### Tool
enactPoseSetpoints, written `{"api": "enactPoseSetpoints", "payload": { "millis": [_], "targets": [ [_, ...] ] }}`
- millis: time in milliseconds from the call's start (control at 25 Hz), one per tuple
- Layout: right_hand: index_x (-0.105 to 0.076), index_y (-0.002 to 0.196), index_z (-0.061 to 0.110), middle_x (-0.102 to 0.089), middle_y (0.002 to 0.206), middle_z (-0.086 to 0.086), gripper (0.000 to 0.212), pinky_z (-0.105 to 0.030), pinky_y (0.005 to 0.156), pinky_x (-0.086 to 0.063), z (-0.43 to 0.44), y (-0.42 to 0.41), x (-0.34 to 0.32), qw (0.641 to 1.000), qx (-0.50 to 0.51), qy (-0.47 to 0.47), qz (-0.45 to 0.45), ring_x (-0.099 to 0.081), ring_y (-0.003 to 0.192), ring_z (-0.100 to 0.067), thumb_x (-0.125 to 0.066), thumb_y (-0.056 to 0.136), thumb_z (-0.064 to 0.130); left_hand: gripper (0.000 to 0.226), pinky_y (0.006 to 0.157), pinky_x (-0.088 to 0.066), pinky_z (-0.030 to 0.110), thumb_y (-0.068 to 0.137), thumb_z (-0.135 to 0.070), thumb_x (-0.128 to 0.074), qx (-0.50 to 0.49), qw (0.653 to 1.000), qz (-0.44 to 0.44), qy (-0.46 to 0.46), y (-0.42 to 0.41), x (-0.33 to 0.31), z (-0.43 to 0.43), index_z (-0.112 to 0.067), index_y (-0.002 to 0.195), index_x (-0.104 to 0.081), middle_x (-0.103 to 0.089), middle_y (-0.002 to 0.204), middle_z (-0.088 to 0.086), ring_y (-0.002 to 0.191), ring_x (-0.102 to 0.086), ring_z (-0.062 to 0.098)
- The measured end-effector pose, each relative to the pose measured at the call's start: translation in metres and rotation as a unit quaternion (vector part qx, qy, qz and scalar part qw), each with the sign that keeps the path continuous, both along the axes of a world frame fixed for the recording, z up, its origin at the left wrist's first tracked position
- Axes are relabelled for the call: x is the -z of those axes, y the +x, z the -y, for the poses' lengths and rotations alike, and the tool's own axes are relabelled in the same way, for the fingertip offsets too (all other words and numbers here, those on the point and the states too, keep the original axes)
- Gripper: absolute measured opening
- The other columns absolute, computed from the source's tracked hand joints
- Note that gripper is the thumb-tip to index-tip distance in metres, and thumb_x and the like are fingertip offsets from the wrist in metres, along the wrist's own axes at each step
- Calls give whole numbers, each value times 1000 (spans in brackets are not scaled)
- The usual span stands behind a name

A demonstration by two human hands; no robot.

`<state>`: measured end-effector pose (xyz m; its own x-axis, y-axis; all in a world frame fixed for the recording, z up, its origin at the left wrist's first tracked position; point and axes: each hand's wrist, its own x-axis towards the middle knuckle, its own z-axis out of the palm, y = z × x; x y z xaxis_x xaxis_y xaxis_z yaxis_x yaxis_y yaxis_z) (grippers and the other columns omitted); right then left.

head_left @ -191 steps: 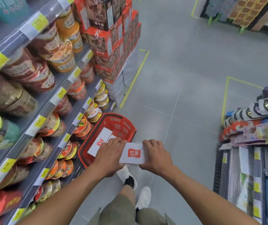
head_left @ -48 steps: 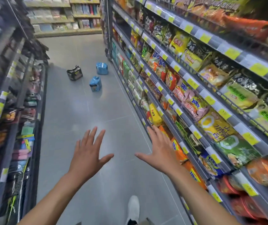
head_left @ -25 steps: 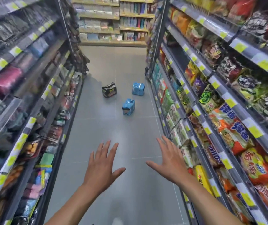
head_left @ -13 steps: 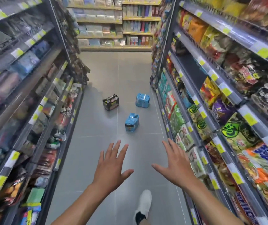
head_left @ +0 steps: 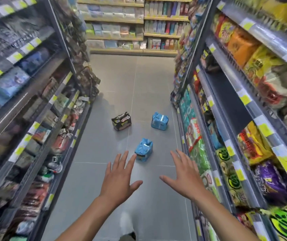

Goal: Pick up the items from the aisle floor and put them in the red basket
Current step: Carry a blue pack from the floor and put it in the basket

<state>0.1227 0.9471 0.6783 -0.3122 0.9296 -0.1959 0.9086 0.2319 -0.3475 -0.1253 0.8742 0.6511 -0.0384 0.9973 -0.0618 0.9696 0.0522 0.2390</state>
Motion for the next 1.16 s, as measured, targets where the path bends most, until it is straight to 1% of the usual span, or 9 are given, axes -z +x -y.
{"api": "enactPoseSetpoints", "payload": {
  "millis": [200, 560, 640, 720, 800, 880, 960, 1080, 1160],
  "targets": [
    [-8, 164, 33, -4, 173, 4, 100, -46, 128, -5, -110, -24, 12, 1000, -4, -15, 12, -4, 159, -18, -56, 87, 74, 90, 123, -17, 52, 88, -75, -38, -14, 1000, 3, -14, -25, 20, -101, -35, 161, -2, 3, 171, -1, 157, 1, 27],
    [-11, 164, 32, -7, 172, 2, 99, -44, 128, -8, -290, -64, 27, 997, -32, -39, 66, -5, 159, -21, -55, 87, 74, 86, 122, -16, 54, 93, -63, -48, -14, 999, 6, -52, -64, 42, -277, -34, 161, -4, 0, 171, 1, 157, -3, 29],
    [-11, 164, 31, -7, 173, 2, 98, -45, 128, -10, -332, -72, 35, 995, -45, -60, 65, -6, 159, -21, -55, 87, 74, 85, 121, -17, 55, 93, -62, -50, -25, 998, 24, -58, -67, 48, -307, -34, 161, -8, -2, 171, 1, 157, -5, 30],
    [-13, 164, 30, -10, 172, 1, 99, -47, 128, -14, -375, -80, 49, 993, -60, -83, 57, -10, 158, -21, -55, 87, 75, 84, 123, -12, 52, 95, -63, -46, -49, 994, 38, -92, -71, 58, -337, -36, 161, -2, 6, 171, -2, 157, 2, 27],
    [-18, 164, 28, -19, 171, 0, 96, -45, 126, -20, -419, -88, 64, 989, -61, -132, 20, -17, 157, -22, -58, 88, 72, 81, 124, -12, 47, 97, -62, -46, -123, 977, 116, -134, -71, 68, -367, -35, 161, -4, 3, 171, -3, 157, 0, 23],
    [-25, 162, 24, -27, 169, -1, 88, -40, 124, -24, -461, -100, 79, 978, -51, -202, -27, -25, 154, -23, -60, 93, 65, 74, 123, -16, 39, 100, -58, -47, -259, 909, 291, -151, -70, 79, -396, -30, 161, -17, -12, 169, 0, 155, -12, 20],
    [-31, 161, 19, -32, 167, -3, 81, -37, 121, -26, -504, -115, 99, 960, -45, -273, -49, -31, 152, -23, -61, 96, 59, 63, 120, -21, 36, 103, -54, -43, -396, 801, 424, -147, -71, 100, -426, -27, 158, -28, -25, 166, 0, 151, -25, 20],
    [-36, 159, 15, -35, 165, -5, 78, -36, 119, -30, -549, -134, 128, 927, -6, -370, -63, -36, 150, -24, -59, 98, 57, 57, 121, -25, 46, 105, -54, -35, -504, 660, 535, -157, -72, 132, -450, -29, 156, -31, -29, 164, -7, 148, -30, 19],
    [-37, 159, 14, -36, 165, -5, 77, -37, 117, -31, -569, -141, 149, 913, 23, -403, -59, -37, 149, -25, -58, 99, 57, 60, 119, -26, 54, 104, -59, -33, -548, 580, 579, -165, -70, 155, -457, -32, 157, -28, -25, 164, -10, 149, -29, 20]
  ]
}}
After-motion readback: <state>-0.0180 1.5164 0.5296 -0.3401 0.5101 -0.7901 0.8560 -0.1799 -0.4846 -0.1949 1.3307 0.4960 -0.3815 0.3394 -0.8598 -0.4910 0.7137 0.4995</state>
